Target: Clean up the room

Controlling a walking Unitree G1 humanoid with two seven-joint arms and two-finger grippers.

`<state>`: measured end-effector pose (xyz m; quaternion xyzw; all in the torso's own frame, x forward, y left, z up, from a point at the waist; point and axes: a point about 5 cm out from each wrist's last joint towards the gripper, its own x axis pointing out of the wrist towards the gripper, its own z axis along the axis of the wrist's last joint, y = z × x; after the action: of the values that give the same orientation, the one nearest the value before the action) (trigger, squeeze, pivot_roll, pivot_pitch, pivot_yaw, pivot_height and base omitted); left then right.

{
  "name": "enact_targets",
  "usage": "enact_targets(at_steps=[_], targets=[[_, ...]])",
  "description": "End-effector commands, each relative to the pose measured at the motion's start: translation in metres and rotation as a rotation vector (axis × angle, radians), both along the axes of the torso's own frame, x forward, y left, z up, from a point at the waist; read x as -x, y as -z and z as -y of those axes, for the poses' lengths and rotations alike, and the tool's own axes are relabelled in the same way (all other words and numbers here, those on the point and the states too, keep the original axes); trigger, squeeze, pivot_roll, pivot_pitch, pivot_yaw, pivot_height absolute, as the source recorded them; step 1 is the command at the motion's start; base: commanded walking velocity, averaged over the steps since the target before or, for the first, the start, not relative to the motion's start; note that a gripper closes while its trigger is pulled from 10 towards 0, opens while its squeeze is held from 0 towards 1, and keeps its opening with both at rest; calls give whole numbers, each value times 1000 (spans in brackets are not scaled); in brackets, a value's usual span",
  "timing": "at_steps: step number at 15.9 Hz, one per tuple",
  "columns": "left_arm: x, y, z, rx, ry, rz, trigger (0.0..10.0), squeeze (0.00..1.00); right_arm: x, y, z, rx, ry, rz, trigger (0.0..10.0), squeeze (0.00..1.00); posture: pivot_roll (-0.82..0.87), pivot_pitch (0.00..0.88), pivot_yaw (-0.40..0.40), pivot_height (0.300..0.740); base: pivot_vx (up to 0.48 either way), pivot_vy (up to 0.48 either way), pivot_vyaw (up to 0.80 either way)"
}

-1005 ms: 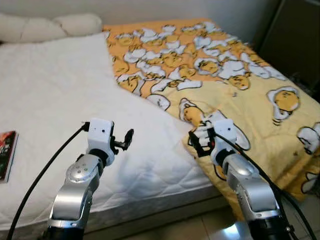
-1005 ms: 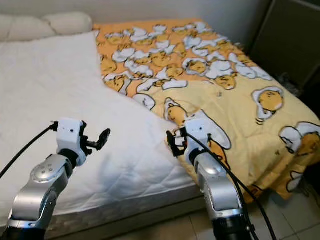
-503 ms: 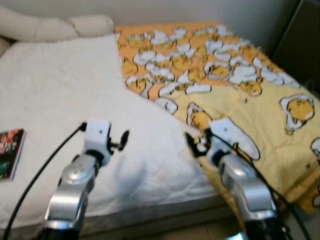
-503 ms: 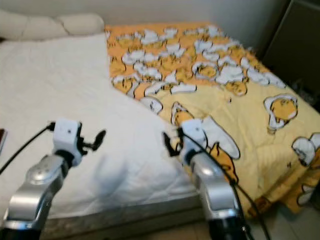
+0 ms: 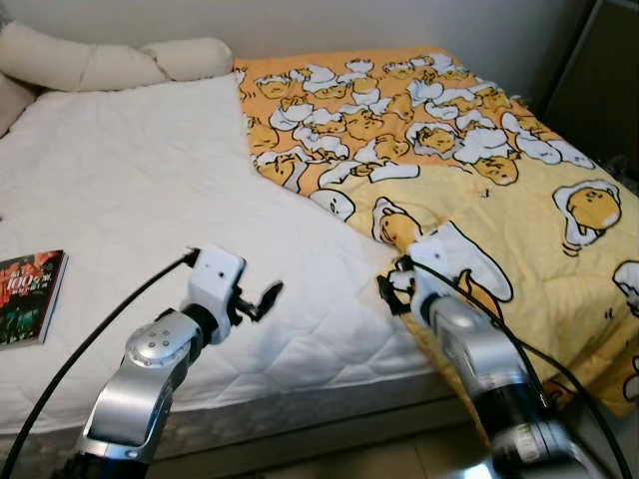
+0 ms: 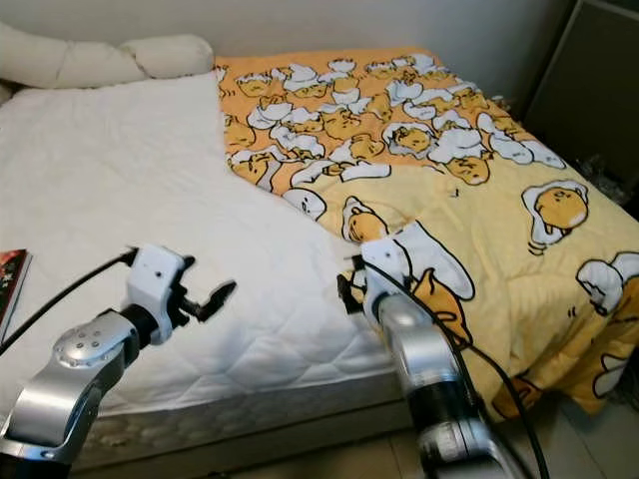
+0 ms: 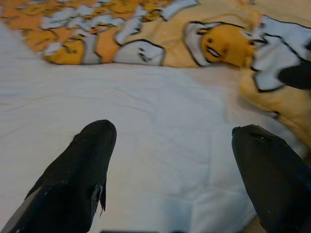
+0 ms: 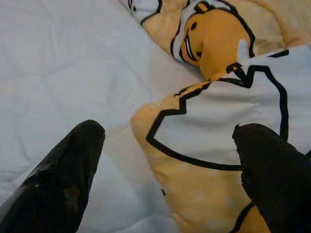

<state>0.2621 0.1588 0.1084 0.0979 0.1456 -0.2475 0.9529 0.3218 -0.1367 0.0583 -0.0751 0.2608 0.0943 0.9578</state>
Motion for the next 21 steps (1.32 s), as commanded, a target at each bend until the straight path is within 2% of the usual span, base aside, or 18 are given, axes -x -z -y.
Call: enact_targets(at_steps=[1, 2, 3, 5, 7, 9, 10, 11, 13, 21], targets=[[0, -5, 3, 0, 33, 9, 10000, 0, -3, 1, 2, 24, 4, 3, 10000, 1000, -78, 0, 31, 740, 0, 0, 0], [-1, -7, 4, 0, 55, 6, 10000, 0, -9, 3, 3, 26, 15, -7, 10000, 1000, -74, 0, 31, 740, 0, 0, 0], [0, -9, 5, 1, 83, 1, 10000, 0, -18, 7, 1, 36, -7, -33, 10000, 0, -62, 0, 36, 740, 0, 0, 0], [4, -10, 4, -20, 107, -11, 10000, 0, -20, 13, -5, 77, -86, -80, 10000, 0, -34, 28, 30, 740, 0, 0, 0], [7, -12, 1, -20, 99, -13, 10000, 0, -23, 10, -6, 107, -107, -68, 10000, 0, -20, 64, 28, 740, 0, 0, 0], [16, -13, -2, -38, 122, -46, 10000, 0, -29, 5, -9, 173, -152, -33, 10000, 0, 2, 124, 24, 740, 0, 0, 0], [21, -15, -2, -48, 146, -61, 10000, 0, -30, 3, -10, 209, -178, -23, 9412, 0, 8, 138, 23, 740, 0, 0, 0], [25, -17, -1, -44, 157, -68, 10000, 0, -31, 3, -10, 237, -173, -22, 4902, 0, 16, 169, 25, 740, 0, 0, 0], [30, -18, -1, -46, 163, -80, 10000, 0, -30, 5, -7, 345, -165, -7, 2510, 0, 23, 196, 25, 740, 0, 0, 0], [30, -18, -1, -46, 163, -80, 10000, 0, -30, 5, -7, 345, -165, -7, 2510, 0, 23, 196, 25, 740, 0, 0, 0]])
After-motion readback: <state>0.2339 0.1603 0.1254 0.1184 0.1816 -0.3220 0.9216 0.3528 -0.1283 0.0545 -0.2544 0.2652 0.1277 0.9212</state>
